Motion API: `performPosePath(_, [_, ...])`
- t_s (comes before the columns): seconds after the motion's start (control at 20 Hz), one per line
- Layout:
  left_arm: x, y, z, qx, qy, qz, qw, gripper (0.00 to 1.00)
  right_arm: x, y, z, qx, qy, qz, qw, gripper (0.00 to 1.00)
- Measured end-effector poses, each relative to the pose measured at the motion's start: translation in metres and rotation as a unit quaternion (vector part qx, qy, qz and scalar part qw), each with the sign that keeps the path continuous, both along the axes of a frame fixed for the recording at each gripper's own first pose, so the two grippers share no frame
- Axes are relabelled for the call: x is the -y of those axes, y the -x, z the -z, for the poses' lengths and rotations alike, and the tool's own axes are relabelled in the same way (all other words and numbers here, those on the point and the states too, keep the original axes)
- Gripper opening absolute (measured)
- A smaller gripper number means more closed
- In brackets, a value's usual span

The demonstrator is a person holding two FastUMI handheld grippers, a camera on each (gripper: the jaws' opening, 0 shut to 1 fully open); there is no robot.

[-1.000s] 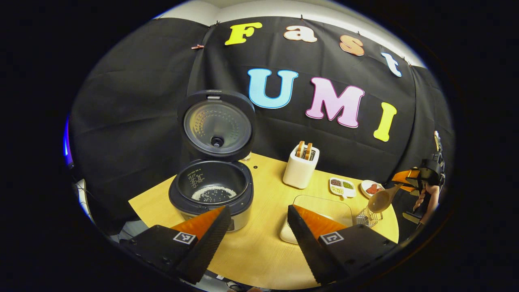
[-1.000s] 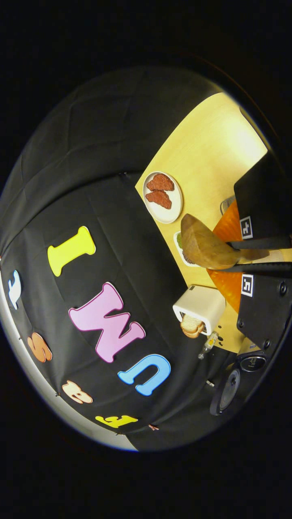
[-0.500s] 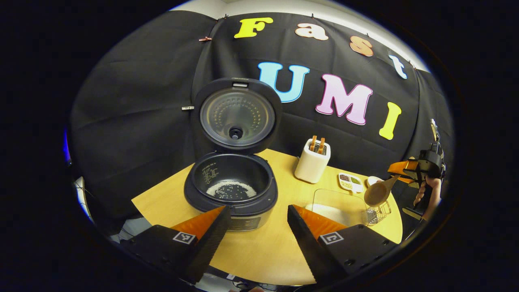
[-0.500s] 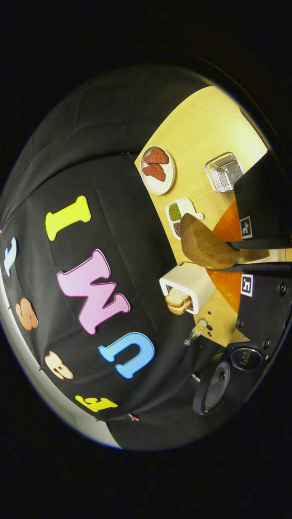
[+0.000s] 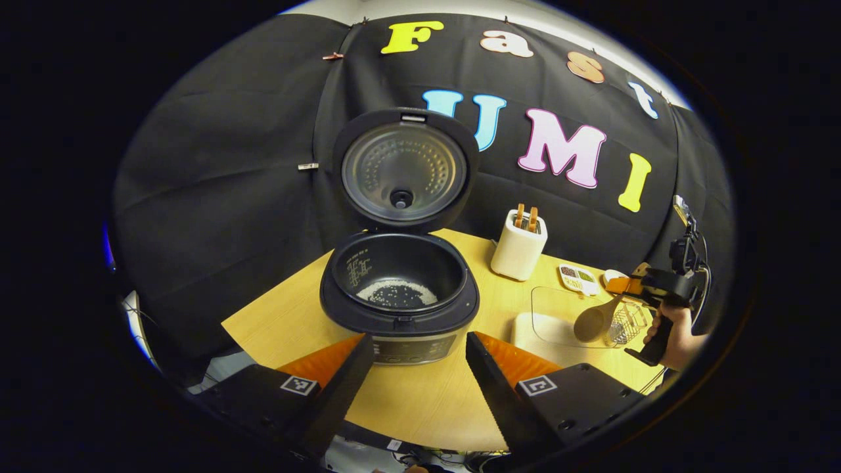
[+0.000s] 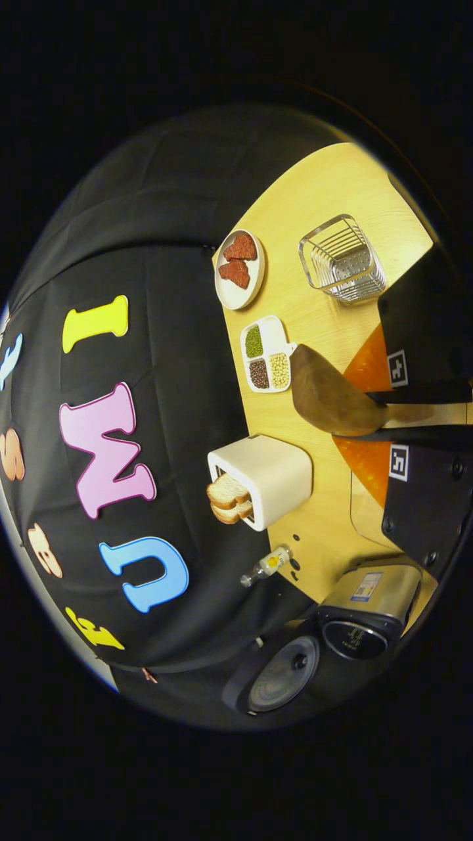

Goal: Close the left gripper, press the button to open the rice cooker; take a wooden spoon from the chopstick holder with the right hand, scoop a spoonful of rice and pour it into the rice cooker, then put the wooden spoon back into the chopstick holder.

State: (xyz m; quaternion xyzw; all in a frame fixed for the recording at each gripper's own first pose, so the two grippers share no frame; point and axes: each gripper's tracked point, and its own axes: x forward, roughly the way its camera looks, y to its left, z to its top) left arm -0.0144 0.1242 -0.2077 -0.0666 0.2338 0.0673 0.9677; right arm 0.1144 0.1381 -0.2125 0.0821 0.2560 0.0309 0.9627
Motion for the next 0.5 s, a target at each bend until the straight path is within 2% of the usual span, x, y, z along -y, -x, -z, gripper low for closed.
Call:
performPosePath(0.05, [-0.002,0.002,0.004,-0.003,0.003,0.000,1.000,0.95,-0.003,0.005,0.009,-0.006,0.005,-0.002,1.000,0.12])
performPosePath(0.1, [-0.006,0.004,0.008,-0.005,0.005,0.000,1.000,0.95,-0.008,0.012,0.015,-0.008,0.005,-0.004,1.000,0.17])
performPosePath(0.25, [-0.019,0.008,0.010,-0.006,0.007,-0.004,1.000,0.95,-0.017,0.020,0.013,0.001,0.001,0.000,1.000,0.17])
performPosePath(0.35, [-0.026,0.013,0.009,-0.001,0.007,-0.006,1.000,0.92,-0.032,0.027,0.020,-0.014,-0.010,-0.004,1.000,0.17])
performPosePath(0.4, [-0.030,0.015,0.008,-0.001,0.007,-0.009,1.000,0.95,-0.039,0.029,0.021,-0.021,-0.018,-0.005,1.000,0.17])
performPosePath(0.5, [-0.036,0.020,0.007,0.001,0.010,-0.013,1.000,0.95,-0.055,0.033,0.024,-0.038,-0.040,-0.004,0.999,0.17])
